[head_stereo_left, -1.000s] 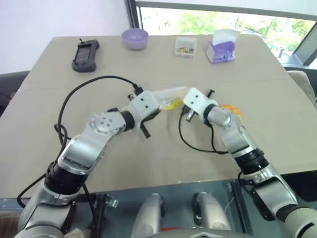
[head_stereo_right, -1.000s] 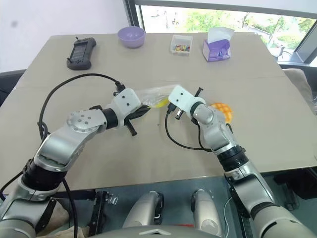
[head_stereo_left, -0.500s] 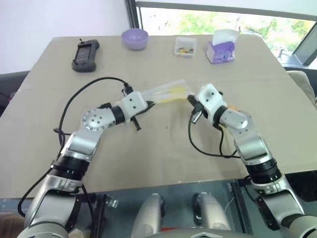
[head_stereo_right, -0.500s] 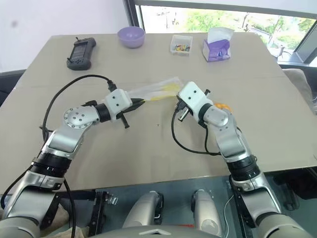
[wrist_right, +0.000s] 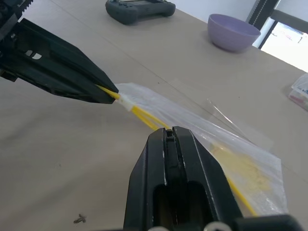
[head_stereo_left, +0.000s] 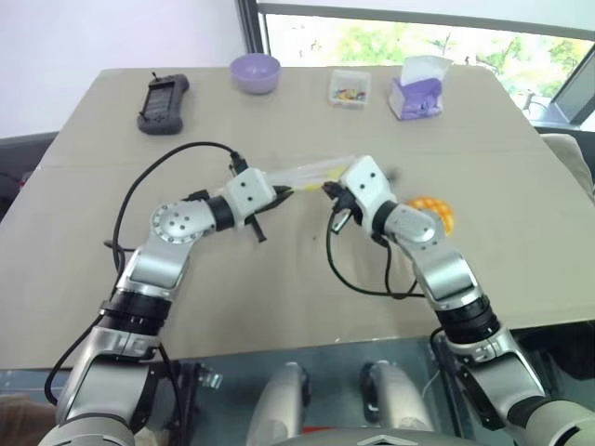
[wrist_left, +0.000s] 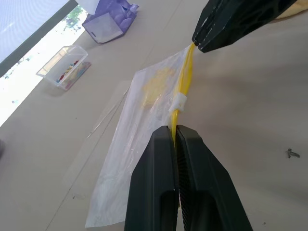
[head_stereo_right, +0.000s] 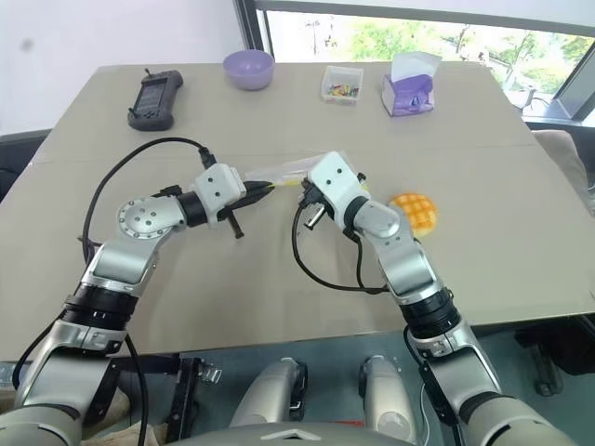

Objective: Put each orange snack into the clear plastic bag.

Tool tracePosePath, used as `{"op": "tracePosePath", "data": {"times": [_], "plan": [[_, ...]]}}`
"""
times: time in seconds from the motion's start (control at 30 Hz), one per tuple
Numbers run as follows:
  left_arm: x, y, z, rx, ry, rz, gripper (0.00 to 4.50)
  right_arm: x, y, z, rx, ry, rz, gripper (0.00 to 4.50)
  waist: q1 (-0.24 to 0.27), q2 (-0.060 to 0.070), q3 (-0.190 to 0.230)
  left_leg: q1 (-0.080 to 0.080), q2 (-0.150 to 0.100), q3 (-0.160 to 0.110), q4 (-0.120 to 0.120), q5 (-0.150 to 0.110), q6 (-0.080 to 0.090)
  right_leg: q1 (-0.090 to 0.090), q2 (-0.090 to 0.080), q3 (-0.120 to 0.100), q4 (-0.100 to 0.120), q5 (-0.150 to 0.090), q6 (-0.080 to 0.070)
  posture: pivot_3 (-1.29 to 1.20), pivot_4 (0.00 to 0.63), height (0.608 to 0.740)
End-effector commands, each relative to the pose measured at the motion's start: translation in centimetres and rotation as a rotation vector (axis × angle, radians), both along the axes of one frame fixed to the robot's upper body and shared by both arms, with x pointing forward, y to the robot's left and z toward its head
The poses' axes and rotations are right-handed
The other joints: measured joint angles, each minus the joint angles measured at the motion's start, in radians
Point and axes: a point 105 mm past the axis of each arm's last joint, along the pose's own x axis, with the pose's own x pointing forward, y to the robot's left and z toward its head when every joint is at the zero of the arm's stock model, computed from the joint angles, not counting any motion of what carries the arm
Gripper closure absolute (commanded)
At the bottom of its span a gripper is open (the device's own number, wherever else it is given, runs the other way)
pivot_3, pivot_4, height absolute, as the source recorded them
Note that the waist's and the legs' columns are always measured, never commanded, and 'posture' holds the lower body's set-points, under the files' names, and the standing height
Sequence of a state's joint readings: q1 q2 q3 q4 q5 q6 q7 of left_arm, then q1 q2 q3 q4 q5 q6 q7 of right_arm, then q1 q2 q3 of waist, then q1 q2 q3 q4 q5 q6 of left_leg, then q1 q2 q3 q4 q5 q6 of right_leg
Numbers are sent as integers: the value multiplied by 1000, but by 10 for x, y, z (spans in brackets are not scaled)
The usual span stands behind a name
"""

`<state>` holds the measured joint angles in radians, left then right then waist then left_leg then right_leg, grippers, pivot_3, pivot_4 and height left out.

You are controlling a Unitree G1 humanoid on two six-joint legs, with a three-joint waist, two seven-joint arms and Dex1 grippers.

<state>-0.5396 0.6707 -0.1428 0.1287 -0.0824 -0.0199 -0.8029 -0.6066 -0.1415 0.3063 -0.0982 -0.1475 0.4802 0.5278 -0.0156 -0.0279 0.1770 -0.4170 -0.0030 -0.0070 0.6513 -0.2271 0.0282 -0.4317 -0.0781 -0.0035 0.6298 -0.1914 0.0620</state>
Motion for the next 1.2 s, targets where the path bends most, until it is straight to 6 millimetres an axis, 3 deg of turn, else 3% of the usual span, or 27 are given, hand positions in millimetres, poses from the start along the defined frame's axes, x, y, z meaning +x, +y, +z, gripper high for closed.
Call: {"op": "tracePosePath", "data": {"times": [0.03,1.2], "plan": [[-2,-2,21,-18,-70,-11,4500,-3,9,14,20,-49,28,4468,0,0,0,0,0,0,0,0,0,0,0,0,0,0,0,0,150,740],[-15,-9,11,3,-62,-54,4500,-6,10,15,48,0,63,4468,-1,0,0,1,0,0,1,0,0,0,0,0,1,0,0,0,150,740]]}}
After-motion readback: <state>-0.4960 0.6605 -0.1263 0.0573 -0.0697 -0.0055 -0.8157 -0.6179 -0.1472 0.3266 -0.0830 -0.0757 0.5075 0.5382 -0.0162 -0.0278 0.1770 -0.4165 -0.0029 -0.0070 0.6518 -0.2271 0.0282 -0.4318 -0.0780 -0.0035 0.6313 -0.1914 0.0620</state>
